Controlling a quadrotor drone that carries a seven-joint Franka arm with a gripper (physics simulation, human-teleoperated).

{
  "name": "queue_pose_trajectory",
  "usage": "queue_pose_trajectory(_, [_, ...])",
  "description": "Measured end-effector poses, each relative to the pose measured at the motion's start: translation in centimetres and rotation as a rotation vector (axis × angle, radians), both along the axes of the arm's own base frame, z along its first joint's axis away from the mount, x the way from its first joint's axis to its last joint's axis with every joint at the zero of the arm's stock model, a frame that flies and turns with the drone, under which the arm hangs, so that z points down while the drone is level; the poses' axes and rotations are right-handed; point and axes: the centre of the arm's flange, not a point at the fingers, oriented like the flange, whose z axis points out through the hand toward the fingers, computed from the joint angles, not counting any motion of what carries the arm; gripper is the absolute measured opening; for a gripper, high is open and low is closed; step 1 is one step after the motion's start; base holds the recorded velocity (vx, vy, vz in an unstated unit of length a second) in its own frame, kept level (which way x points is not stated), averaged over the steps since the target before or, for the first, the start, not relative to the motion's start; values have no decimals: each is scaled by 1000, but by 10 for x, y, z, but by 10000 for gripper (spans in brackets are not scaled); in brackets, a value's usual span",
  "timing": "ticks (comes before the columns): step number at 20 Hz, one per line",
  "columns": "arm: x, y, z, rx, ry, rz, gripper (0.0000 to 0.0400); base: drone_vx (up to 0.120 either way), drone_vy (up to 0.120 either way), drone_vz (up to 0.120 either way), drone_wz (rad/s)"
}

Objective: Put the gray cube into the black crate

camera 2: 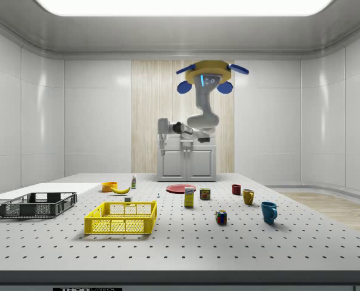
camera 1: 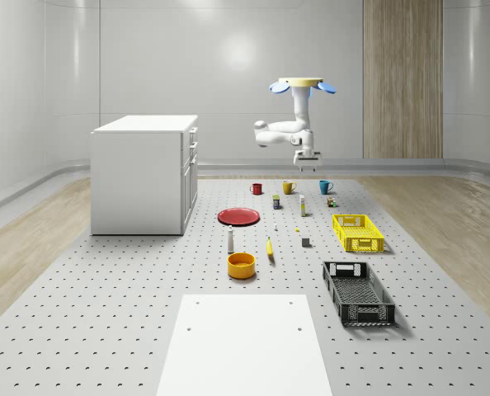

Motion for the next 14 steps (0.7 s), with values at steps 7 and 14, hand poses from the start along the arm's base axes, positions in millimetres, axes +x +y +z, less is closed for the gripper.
queue_pose_trajectory(7, [0,0,0,0,0,0,400,120,0,-120,0])
queue_pose_trajectory(14, [0,0,0,0,0,0,400,120,0,-120,0])
